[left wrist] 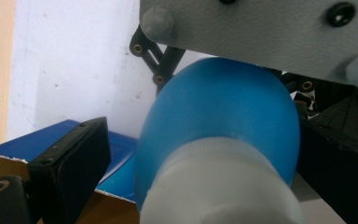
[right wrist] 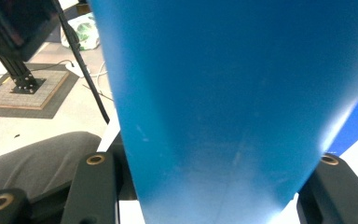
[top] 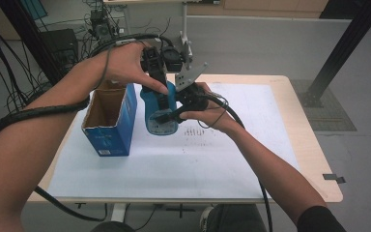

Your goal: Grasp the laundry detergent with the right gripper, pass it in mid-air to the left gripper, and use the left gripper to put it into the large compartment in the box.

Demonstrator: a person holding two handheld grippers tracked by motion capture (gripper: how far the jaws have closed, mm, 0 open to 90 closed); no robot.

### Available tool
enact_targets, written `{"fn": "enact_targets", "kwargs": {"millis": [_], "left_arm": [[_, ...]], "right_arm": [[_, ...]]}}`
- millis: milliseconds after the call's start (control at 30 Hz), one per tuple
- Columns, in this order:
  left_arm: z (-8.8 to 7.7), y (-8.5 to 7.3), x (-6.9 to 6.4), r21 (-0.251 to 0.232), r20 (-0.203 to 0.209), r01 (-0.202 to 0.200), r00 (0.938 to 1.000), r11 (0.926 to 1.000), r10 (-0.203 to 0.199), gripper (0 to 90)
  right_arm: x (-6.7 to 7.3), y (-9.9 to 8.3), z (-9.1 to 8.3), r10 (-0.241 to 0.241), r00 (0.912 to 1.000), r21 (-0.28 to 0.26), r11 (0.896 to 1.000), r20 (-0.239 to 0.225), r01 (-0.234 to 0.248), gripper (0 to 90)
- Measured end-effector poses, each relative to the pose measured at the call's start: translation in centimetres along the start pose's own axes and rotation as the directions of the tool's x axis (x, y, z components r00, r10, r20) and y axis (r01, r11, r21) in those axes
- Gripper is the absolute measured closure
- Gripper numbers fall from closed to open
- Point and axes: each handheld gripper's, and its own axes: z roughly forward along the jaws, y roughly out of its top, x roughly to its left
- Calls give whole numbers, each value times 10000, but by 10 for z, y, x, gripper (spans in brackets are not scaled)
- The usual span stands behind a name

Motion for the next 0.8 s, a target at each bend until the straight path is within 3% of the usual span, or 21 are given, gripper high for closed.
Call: {"fn": "enact_targets", "kwargs": {"millis": [233, 367, 800], "left_arm": [[0, 0, 0, -46, 65, 13, 10000, 10000, -13, 57], [0, -2, 1, -187, 183, 58, 9998, 9998, -54, 57], [1, -3, 0, -65, 98, -12, 10000, 10000, 13, 57]], "right_arm": [[0, 2, 2, -175, 9998, 32, 9998, 6, 175, 443], [1, 2, 2, -19, 9999, 7, 10000, -101, 19, 443], [0, 2, 3, -109, 9999, 77, 9999, -79, 110, 443]]}}
